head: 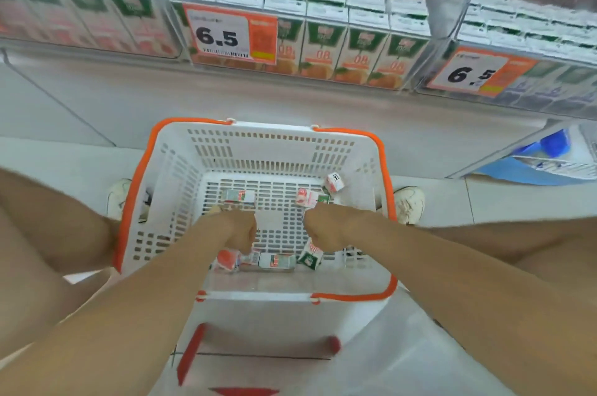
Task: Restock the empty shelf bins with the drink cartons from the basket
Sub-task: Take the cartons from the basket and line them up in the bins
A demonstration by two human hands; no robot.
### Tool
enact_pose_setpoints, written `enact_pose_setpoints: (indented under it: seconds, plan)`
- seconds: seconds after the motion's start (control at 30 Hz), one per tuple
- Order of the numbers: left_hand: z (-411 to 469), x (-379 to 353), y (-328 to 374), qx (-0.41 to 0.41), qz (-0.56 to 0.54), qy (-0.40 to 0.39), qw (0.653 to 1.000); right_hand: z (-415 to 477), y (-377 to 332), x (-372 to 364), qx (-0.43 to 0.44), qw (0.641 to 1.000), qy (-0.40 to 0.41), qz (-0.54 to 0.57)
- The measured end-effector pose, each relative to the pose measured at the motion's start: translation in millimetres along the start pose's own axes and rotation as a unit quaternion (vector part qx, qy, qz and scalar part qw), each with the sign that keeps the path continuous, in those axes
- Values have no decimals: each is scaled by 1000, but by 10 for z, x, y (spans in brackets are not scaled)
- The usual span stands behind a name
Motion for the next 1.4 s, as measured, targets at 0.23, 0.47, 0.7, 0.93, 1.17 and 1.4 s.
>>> enact_pose_setpoints:
  seconds: [0.23,0.47,0.7,0.93,1.17,1.4]
  plan:
    - [253,-428,-129,17,43,-60,997,719,-75,-665,31,998,-53,-29]
    - [362,-446,-291,25,-8,-19,999,867,50,-995,61,977,-85,-187]
    - [340,-239,-393,34,-105,19,994,832,266,-1100,47,969,-92,-225]
    - [212,-3,-459,31,-278,9,960,690,284,-813,0,996,-90,-22]
    - [-244,436,-296,-13,-501,86,861,269,219,125,-20,969,77,234]
    - [-927,1016,-216,-86,-689,115,710,-568,150,884,-46,844,252,472]
Point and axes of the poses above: each hand's wrist, its own z-axis towards the middle knuckle, its own x-axis out of the back of the hand, y = z × x, the point moved 8 cm from there along z, towards the middle knuckle, and after that the axes turned 6 degrees about x, right-handed, at the moved point
